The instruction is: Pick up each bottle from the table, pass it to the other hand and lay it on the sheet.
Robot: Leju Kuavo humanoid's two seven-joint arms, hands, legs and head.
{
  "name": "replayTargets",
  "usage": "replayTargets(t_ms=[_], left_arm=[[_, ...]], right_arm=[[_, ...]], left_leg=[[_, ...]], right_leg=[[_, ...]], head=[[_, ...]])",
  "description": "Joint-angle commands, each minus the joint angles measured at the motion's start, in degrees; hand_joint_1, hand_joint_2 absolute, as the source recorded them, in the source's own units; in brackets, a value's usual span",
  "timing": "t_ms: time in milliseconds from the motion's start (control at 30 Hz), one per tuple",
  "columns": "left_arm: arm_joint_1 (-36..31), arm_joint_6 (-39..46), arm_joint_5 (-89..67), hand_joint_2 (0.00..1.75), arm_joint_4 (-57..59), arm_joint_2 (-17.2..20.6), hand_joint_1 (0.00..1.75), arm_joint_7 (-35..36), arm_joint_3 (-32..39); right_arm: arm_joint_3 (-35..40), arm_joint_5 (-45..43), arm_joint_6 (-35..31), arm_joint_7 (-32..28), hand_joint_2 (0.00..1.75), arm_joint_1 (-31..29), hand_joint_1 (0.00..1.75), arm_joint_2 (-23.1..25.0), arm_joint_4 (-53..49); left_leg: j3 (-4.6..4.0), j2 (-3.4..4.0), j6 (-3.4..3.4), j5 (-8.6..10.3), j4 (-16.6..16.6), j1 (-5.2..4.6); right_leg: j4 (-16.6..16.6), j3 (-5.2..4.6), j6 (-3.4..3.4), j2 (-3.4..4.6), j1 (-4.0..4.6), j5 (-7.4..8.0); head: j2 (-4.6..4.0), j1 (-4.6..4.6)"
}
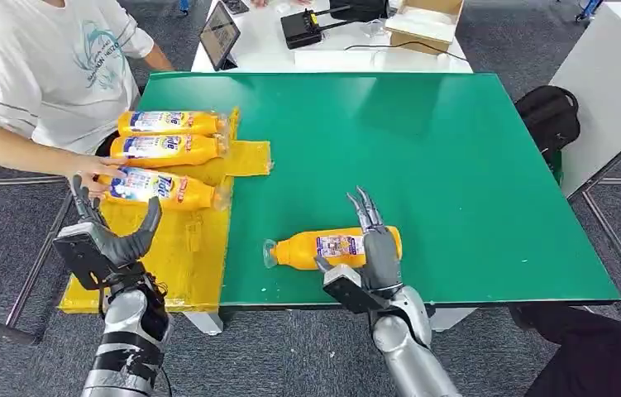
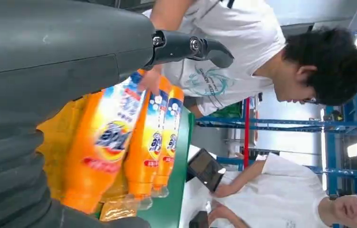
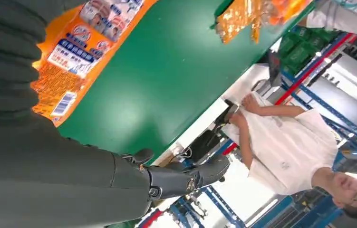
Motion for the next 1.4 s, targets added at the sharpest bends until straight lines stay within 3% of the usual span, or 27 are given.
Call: replayTargets(t_ms=[33, 167, 467, 700, 1067, 1400], left_arm=[[-0.80, -1.66, 0.45, 1.75, 1.39, -0.11, 0.00, 0.19, -0.01], [1.84, -3.60, -1.84, 1.75, 1.07, -1.30, 0.00, 0.19, -0.70], [2.64, -2.87, -4.90, 1.75, 2.12, -1.79, 0.00, 0.19, -3.03], [1.20, -3.26, -4.91, 1.75, 4.61, -1.86, 0.00, 0.19, -4.20], [1.19, -3.18, -4.80, 1.75, 5.35, -1.87, 0.00, 0.19, -4.59], [-2.03, -4.03, -3.93, 1.75, 10.00, -2.71, 0.00, 0.19, -5.94]], right_arm=[[-0.95, 2.13, 0.50, 2.13, 1.75, -2.74, 0.00, -1.24, 5.25], [-2.80, 7.58, 5.61, 7.43, 1.75, -5.89, 0.00, -4.79, 9.48], [-2.65, 13.00, 17.07, 12.60, 1.75, -13.07, 0.00, -6.81, 21.77], [-2.32, 12.92, 20.11, 11.23, 1.75, -17.68, 0.00, -9.02, 31.68], [-1.64, 13.51, 20.79, 12.00, 1.75, -19.20, 0.00, -9.79, 32.81], [-0.31, 12.46, 31.75, 14.65, 1.75, -29.43, 0.00, -11.58, 41.73]], left_leg=[[0.28, 0.05, 0.11, -0.11, -0.02, -0.02], [0.19, 0.03, 0.10, -0.06, -0.05, -0.05], [0.25, 0.06, 0.09, -0.09, -0.04, -0.06], [0.22, -0.05, 0.12, -0.05, -0.04, -0.05], [0.33, -0.05, 0.09, 0.00, -0.05, -0.04], [0.29, 0.08, 0.11, -0.02, 0.02, -0.08]], right_leg=[[-0.05, 0.29, -0.14, -0.04, 0.03, -0.09], [-0.07, 0.23, -0.09, -0.03, -0.02, -0.05], [-0.06, 0.28, -0.14, -0.02, -0.01, -0.07], [-0.08, 0.28, -0.10, -0.12, -0.01, -0.05], [-0.10, 0.36, -0.06, -0.11, 0.00, 0.01], [0.00, 0.25, -0.02, -0.03, -0.04, 0.06]], head=[[0.00, -0.02], [0.00, 0.00], [0.00, -0.02], [0.00, -0.02], [0.00, -0.02], [0.00, -0.02]])
